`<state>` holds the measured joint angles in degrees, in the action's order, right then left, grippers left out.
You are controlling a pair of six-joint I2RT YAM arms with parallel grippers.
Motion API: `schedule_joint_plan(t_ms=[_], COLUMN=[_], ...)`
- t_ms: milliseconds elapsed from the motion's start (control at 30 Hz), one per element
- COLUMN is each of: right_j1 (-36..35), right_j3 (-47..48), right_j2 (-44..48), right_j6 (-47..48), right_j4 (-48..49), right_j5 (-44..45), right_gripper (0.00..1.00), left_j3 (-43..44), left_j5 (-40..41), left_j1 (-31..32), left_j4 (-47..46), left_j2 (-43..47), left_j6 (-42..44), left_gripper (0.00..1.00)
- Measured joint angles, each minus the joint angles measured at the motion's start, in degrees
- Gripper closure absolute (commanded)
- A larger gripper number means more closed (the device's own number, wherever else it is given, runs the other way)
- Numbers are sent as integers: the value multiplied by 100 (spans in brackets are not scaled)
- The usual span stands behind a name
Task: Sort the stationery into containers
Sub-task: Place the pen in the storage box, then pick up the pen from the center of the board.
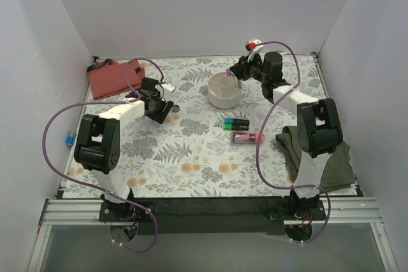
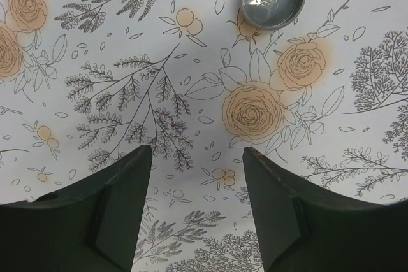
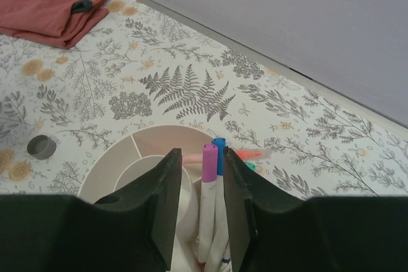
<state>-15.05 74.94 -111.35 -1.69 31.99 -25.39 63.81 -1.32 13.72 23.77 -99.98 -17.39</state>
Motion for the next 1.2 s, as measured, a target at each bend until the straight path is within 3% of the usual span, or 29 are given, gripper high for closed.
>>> schedule_joint_plan(t_ms=[133, 333, 433, 667, 967, 1200], right_j1=[66, 234, 223, -59, -1668, -1884], right_j3=[-212, -50, 470, 782, 546, 546], right_j2=[789, 2022, 1919, 1355, 1110, 503], right_j6=[422, 2487, 3458, 4767, 5731, 5858], right_j4=[-656, -2837, -4225, -6188, -6916, -7042], right_j5=[28, -553, -743, -678, -258, 136], right_gripper=[53, 46, 41, 51, 55, 56], left_j3=[0, 2, 2, -94, -772, -990], left_j5=[-79, -236, -295, -487, -516, -507], left_j1=[-2, -4, -4, -4, 4, 39], left_j4=[-138, -358, -525, -800, -890, -911], left_j2=[9, 197, 376, 785, 1368, 1534], left_j6=[-28, -66, -136, -330, -402, -402], left_gripper=[41, 41, 41, 41, 41, 41])
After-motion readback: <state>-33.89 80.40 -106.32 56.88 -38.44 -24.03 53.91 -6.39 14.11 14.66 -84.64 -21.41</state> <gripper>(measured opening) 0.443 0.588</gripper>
